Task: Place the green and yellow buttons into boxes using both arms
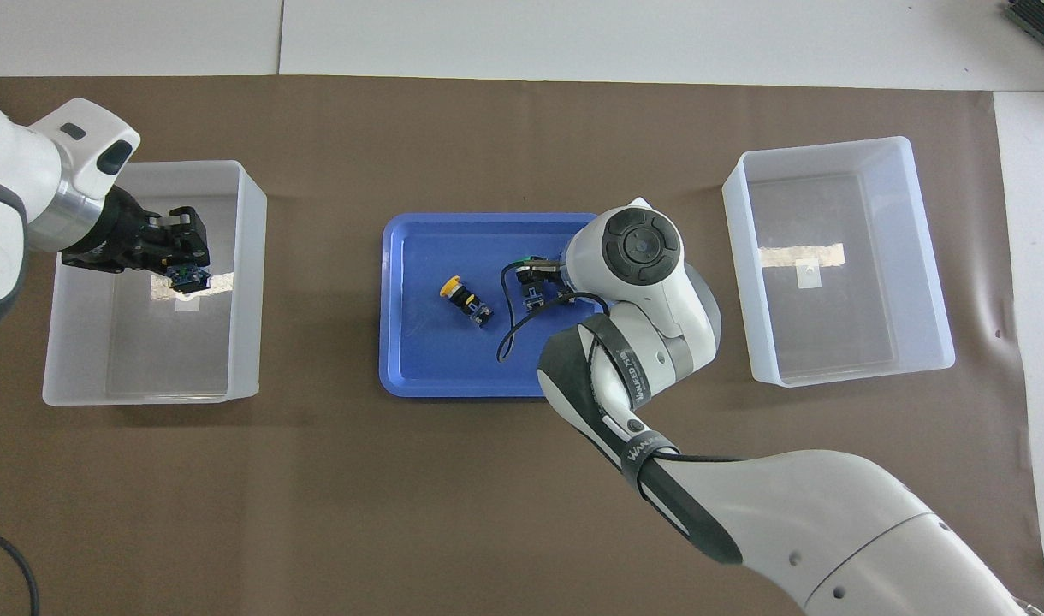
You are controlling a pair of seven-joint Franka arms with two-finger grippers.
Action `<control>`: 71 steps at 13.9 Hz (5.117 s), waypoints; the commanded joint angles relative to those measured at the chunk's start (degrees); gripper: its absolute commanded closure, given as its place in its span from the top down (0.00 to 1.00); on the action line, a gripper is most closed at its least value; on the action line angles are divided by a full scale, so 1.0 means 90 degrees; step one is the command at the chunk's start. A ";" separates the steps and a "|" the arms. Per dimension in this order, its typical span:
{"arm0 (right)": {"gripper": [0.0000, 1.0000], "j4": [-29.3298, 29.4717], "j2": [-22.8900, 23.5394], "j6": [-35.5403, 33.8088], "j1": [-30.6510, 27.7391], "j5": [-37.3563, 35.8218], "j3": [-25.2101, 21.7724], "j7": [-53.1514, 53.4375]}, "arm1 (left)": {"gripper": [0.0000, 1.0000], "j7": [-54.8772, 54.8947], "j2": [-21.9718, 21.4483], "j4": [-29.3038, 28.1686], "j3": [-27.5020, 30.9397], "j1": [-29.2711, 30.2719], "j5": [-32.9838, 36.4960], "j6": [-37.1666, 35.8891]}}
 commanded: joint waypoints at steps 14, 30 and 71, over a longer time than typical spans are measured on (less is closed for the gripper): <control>0.00 0.0022 -0.1523 -0.1356 -0.2188 -0.0042 -0.0042 -0.2521 | 1.00 0.0967 -0.0257 -0.2785 -0.0030 0.0843 -0.0076 0.2974; 0.00 -0.0007 -0.0332 0.0010 -0.3372 -0.0129 -0.0052 -0.3922 | 1.00 -0.5659 -0.0101 -0.1259 -0.0099 -0.1977 -0.0076 0.2591; 1.00 0.0169 0.0040 0.0539 0.0416 -0.0647 0.0056 -0.0280 | 0.00 -0.0675 -0.0997 -0.2144 -0.0021 0.0433 -0.0183 0.1758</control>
